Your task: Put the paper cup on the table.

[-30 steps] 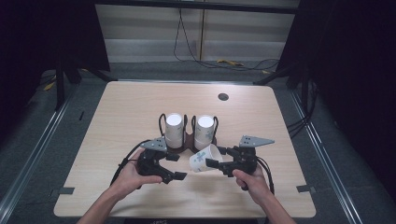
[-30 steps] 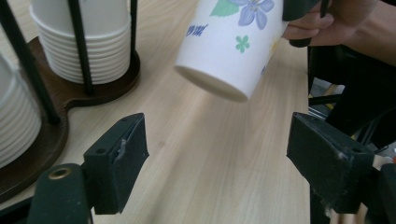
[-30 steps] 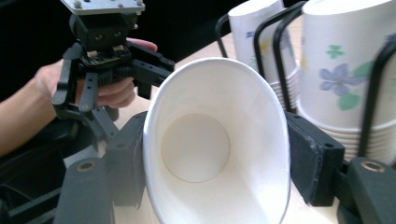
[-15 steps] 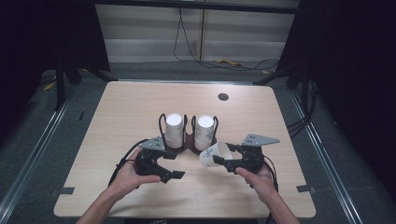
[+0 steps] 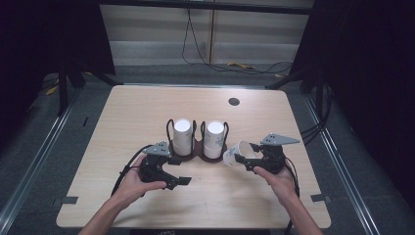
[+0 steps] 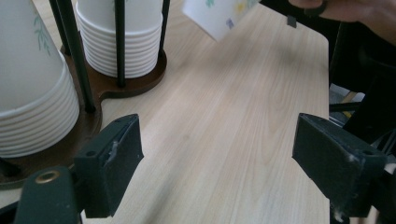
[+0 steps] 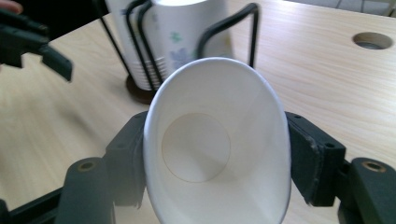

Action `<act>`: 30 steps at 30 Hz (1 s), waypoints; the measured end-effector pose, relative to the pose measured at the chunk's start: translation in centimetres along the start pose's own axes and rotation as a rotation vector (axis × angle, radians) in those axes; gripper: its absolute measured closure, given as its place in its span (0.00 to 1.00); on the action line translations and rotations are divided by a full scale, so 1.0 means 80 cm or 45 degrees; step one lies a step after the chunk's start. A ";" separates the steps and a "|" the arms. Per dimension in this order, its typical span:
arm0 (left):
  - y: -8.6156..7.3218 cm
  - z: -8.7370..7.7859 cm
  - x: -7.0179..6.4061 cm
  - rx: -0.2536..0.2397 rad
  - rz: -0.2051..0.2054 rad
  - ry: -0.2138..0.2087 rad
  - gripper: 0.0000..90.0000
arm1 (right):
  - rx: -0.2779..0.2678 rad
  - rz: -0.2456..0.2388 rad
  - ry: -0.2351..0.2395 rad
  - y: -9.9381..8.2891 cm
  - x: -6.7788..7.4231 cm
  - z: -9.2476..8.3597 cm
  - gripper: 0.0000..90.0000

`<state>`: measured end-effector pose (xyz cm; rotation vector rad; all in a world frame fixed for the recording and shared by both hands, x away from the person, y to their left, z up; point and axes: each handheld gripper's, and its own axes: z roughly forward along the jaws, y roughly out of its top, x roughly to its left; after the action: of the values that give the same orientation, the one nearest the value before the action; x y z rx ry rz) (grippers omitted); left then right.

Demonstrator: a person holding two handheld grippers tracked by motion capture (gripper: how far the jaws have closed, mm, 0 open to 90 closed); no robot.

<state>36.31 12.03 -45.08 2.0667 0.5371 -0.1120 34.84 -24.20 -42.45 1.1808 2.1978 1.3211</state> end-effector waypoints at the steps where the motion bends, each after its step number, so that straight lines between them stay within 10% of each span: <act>1: -0.001 0.000 0.000 0.002 -0.001 0.004 0.18 | -0.001 0.007 -0.011 0.001 -0.003 -0.001 0.35; 30: -0.025 -0.006 0.026 0.044 -0.048 0.109 0.18 | 0.204 0.060 -0.326 0.023 -0.082 0.033 0.32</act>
<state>37.28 14.01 -47.03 2.1028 0.6307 -0.0556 41.35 -27.35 -43.21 1.3834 2.1305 0.9627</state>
